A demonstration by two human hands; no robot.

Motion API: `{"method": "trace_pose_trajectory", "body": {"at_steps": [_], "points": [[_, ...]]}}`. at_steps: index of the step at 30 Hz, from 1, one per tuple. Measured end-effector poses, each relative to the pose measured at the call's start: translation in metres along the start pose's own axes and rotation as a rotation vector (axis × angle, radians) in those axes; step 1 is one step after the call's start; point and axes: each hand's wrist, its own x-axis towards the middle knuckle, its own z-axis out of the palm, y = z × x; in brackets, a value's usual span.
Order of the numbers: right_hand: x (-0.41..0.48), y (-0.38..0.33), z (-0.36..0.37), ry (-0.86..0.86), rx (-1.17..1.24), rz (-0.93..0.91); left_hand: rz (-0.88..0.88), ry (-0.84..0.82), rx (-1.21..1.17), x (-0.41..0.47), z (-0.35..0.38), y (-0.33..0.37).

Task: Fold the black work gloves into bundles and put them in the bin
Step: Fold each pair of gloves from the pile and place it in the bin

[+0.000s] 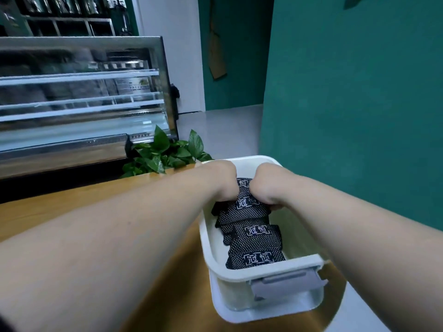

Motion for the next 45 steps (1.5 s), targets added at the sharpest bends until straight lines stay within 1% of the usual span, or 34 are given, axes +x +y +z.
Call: {"method": "trace_pose_trajectory", "body": {"at_steps": [4, 7, 10, 12, 17, 22, 24, 27, 33, 39, 42, 45], "points": [[0.005, 0.003, 0.008, -0.023, -0.199, -0.042, 0.025, -0.017, 0.036, 0.009, 0.010, -0.001], [0.008, 0.007, 0.014, -0.012, -0.281, -0.075, 0.019, 0.031, 0.097, 0.010, 0.016, -0.002], [0.010, 0.010, 0.014, 0.055, -0.277, -0.107, 0.026, 0.090, 0.154, 0.010, 0.019, -0.002], [0.008, 0.008, 0.012, 0.066, -0.269, -0.117, 0.022, 0.074, 0.164, 0.009, 0.019, -0.002], [0.006, 0.006, 0.009, -0.036, -0.293, -0.125, 0.023, -0.013, 0.158, 0.002, 0.011, 0.000], [-0.005, 0.008, -0.010, -0.038, -0.132, -0.175, 0.054, -0.045, 0.149, -0.012, 0.000, -0.006], [-0.014, 0.005, -0.021, -0.021, -0.082, -0.193, 0.066, -0.002, 0.156, -0.018, -0.002, -0.012], [-0.029, 0.004, -0.033, 0.015, 0.064, -0.188, 0.084, 0.103, 0.119, -0.032, -0.007, -0.020], [-0.060, -0.005, -0.040, 0.101, 0.270, -0.190, 0.048, 0.249, -0.148, -0.082, -0.013, -0.038], [-0.107, -0.032, -0.013, 0.164, 0.428, -0.267, -0.058, 0.338, -0.352, -0.154, -0.001, -0.055], [-0.138, -0.054, 0.009, 0.156, 0.501, -0.323, -0.130, 0.356, -0.470, -0.192, 0.011, -0.071], [-0.164, -0.077, 0.036, 0.126, 0.462, -0.404, -0.186, 0.362, -0.523, -0.228, 0.028, -0.093]]}}
